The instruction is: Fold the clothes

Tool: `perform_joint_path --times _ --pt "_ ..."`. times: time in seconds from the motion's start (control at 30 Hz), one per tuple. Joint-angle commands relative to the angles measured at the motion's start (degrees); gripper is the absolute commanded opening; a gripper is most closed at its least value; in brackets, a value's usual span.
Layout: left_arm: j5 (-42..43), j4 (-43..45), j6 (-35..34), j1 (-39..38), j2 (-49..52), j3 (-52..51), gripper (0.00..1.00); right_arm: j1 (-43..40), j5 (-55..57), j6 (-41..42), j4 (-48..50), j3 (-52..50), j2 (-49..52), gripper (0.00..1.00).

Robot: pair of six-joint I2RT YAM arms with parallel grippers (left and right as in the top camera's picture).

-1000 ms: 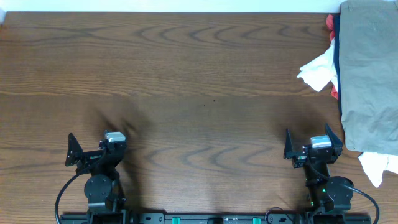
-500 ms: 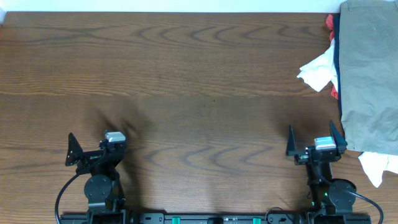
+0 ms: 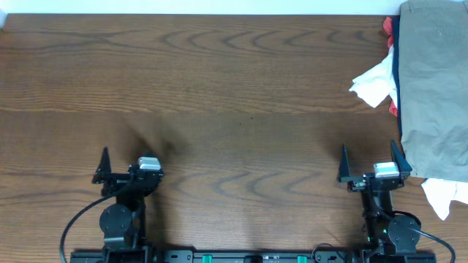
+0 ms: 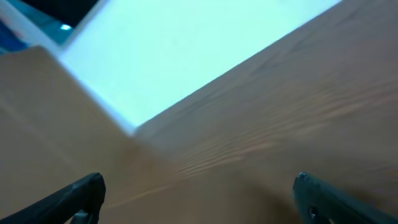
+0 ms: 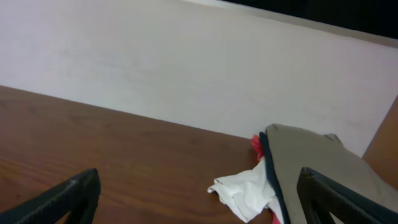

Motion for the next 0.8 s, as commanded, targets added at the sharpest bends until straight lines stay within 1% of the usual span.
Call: perform_joint_path --times 0.0,0.03,0.1,0.2,0.33,0.47,0.6,0.77 --pt "5.7 -1.1 -17.6 0.2 -0.2 -0.7 0.97 0.5 0.1 3.9 0.1 0.9 -0.1 0.99" --pt "5.7 -1.7 -22.1 0.2 -0.1 -0.3 0.98 0.5 0.1 3.9 0.1 1.4 0.0 0.99" --pt "6.5 -2.7 -26.2 0.2 0.4 0.9 0.98 0.5 0.1 3.9 0.1 2.7 0.7 0.99" --pt "10.0 -3.5 -26.6 0.2 2.7 3.8 0.98 0.5 0.2 3.8 -0.7 6.4 4.0 0.99" --pt "12.5 -5.6 -27.5 0.2 9.6 11.0 0.98 0.5 0.1 3.8 -3.6 14.9 13.5 0.99" --pt "14.7 -9.7 -27.4 0.2 20.9 21.2 0.98 0.5 -0.3 3.8 -6.8 25.5 26.1 0.99" --pt "17.0 -15.7 -27.4 0.2 33.6 33.2 0.97 0.5 -2.8 3.8 -11.7 37.1 38.4 0.99" --pt "21.9 -26.4 -27.5 0.2 48.7 48.9 0.98 0.5 -5.3 3.8 -22.8 52.3 53.2 0.99"
